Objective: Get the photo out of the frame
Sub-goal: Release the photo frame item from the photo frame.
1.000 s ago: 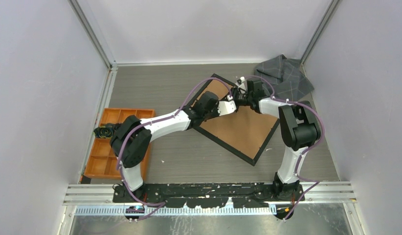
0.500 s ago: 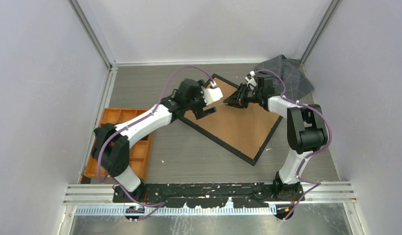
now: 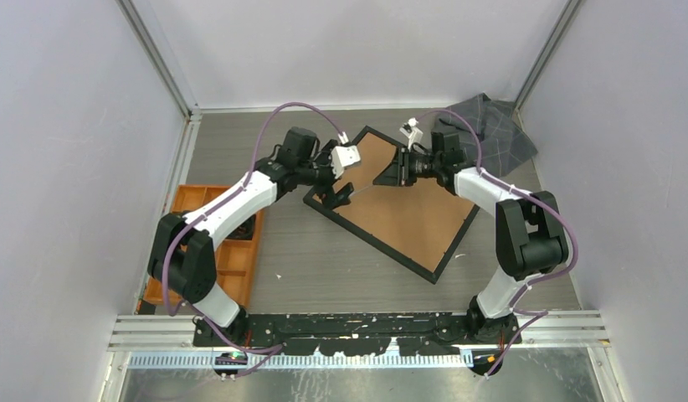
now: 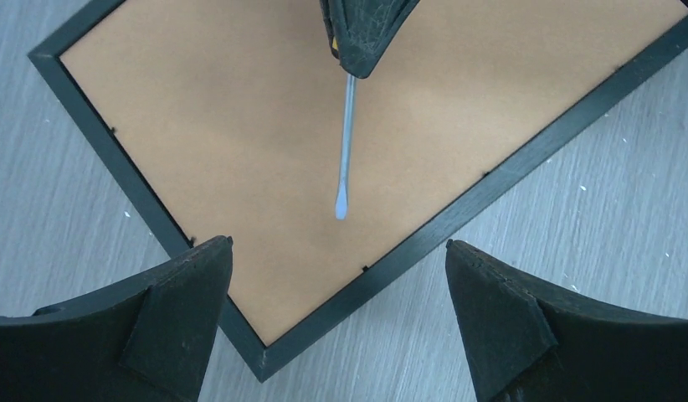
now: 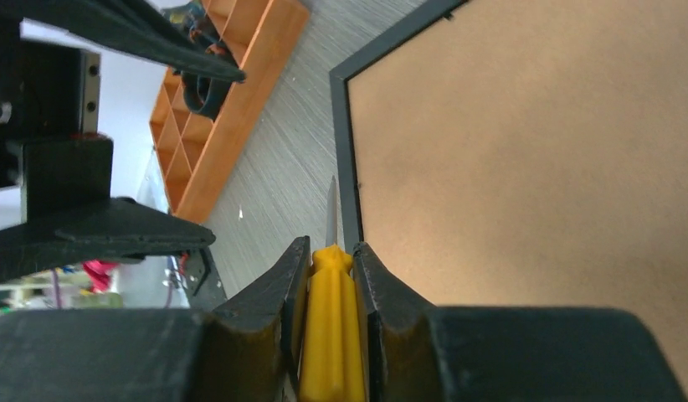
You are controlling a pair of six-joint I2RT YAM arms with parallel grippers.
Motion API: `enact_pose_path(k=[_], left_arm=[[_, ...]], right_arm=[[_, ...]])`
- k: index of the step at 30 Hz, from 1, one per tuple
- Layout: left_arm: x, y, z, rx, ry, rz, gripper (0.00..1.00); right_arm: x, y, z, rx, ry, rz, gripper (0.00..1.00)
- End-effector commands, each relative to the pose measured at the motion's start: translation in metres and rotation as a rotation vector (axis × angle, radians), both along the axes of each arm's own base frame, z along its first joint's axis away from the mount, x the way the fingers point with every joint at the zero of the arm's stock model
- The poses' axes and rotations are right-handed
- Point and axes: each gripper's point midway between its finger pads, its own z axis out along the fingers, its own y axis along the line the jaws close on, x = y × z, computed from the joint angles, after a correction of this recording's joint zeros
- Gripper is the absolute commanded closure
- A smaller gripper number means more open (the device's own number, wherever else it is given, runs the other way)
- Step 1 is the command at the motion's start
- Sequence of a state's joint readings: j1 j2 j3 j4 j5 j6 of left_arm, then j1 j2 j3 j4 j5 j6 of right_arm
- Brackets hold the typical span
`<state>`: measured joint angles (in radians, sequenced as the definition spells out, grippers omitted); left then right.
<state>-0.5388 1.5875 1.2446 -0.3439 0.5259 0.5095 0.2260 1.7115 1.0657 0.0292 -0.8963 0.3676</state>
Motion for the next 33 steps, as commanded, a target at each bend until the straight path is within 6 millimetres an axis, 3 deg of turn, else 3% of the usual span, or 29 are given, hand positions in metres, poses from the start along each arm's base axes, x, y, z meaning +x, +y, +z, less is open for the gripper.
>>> enact_pose_path(k=[1, 8, 12, 17, 22, 29, 33], left_arm=[[-0.007, 0.011, 0.0, -0.028, 0.047, -0.052, 0.0], [-0.011, 0.044, 0.002, -0.043, 0.156, -0.155, 0.0], [-0.01, 0.056, -0.015, 0.033, 0.139, -0.183, 0.0], [0.006, 0.064, -0.031, 0.098, 0.087, -0.121, 0.0], [0.029, 0.078, -0.052, 0.221, -0.017, -0.026, 0.0], [0.038, 0.077, -0.081, 0.342, -0.122, -0.003, 0.0], [0.037, 0.07, -0.09, 0.351, -0.136, -0.008, 0.0]], right_arm=[[-0.006, 0.01, 0.02, -0.04, -0.277, 0.139, 0.99], [-0.005, 0.014, 0.012, -0.117, -0.443, 0.28, 0.99], [0.001, 0.015, 0.001, -0.167, -0.523, 0.377, 0.99], [0.01, 0.025, -0.003, -0.186, -0.513, 0.475, 0.99], [0.005, 0.037, -0.02, -0.208, -0.492, 0.558, 0.99], [-0.022, 0.049, -0.019, -0.067, -0.379, 0.664, 0.99], [-0.028, 0.055, -0.03, -0.08, -0.386, 0.682, 0.99]])
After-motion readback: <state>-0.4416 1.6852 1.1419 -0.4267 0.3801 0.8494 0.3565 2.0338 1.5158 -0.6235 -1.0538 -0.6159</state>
